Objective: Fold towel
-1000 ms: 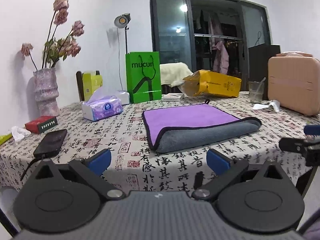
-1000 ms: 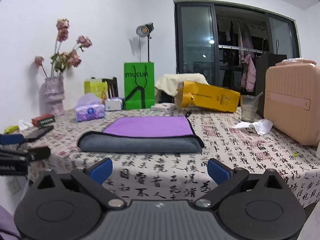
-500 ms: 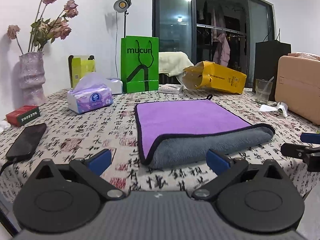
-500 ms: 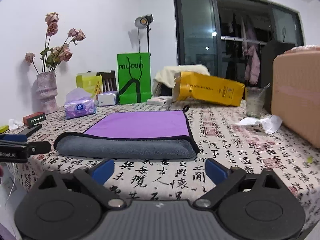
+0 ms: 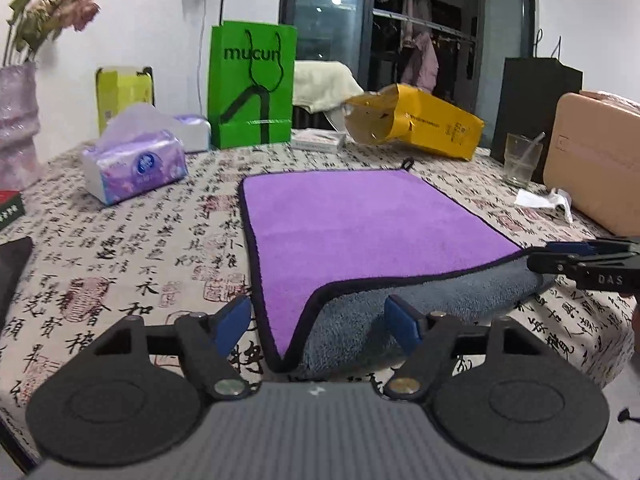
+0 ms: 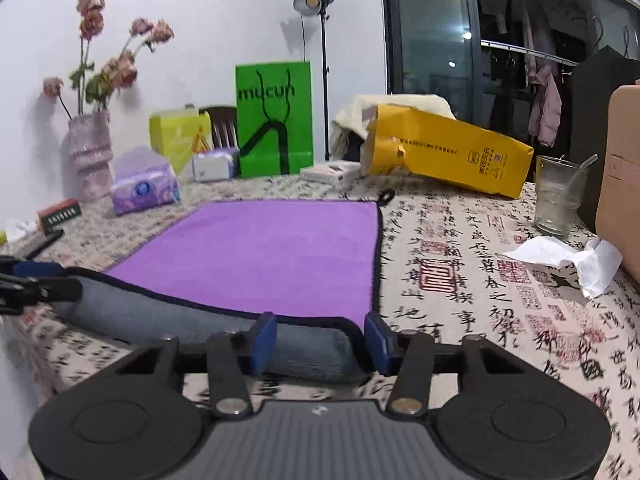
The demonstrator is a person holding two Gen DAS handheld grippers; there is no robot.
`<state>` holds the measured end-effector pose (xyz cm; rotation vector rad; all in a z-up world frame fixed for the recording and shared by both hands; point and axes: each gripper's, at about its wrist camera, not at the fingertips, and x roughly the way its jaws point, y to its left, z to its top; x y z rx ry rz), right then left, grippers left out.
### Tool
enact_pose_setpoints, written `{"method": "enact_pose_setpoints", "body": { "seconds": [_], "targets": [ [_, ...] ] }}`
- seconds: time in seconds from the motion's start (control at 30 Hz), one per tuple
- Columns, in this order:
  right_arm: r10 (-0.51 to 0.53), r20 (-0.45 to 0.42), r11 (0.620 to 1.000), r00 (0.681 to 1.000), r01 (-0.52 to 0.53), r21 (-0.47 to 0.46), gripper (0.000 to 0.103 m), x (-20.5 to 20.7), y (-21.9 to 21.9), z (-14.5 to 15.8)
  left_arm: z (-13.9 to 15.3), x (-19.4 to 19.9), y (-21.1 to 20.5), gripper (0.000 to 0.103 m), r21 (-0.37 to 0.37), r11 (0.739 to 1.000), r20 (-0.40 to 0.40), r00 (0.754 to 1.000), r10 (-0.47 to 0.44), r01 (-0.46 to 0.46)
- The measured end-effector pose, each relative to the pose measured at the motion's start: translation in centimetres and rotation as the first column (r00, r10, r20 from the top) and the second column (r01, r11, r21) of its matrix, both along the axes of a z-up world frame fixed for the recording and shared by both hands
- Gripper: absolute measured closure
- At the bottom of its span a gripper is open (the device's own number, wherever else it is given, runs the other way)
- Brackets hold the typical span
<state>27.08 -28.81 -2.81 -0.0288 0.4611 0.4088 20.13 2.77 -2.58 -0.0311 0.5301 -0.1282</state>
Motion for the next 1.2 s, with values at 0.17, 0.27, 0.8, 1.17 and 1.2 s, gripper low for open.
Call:
{"method": "enact_pose_setpoints", "body": {
  "seconds": [0.17,0.27,0.8,1.17,1.2],
  "targets": [
    [0.046,-0.054,0.999,0.997,-0.046,0.002,0.072,1.5,-0.5,-0.5,-0.3,0.6,0.6,0.078,-0.042,0.998,-0.085,0.995,-0.049,0.046],
    [0.087,-0.068,0.996,0.994,-0.088,-0.009,0.085,1.6,-0.7,-0.5,-0.2,0.5,0.7,0.095,-0.025,0.999,-0.072,0.996,-0.048,0.046],
    [0.130,-0.008,0.987,0.992,-0.130,-0.100,0.098,5.5,0.1,1.3,3.0,5.6,0.7,0.097,0.038,0.999,-0.001,1.000,-0.019,0.019],
    [0.128,0.010,0.984,0.992,-0.126,-0.128,0.098,11.2,1.1,2.2,4.2,12.4,1.1,0.097,0.084,0.996,0.011,1.000,-0.026,0.025],
    [0.130,0.011,0.983,0.991,-0.128,-0.132,0.098,11.8,1.3,2.3,4.3,13.0,1.2,0.097,0.083,0.996,0.008,1.000,-0.025,0.024]
  ]
}}
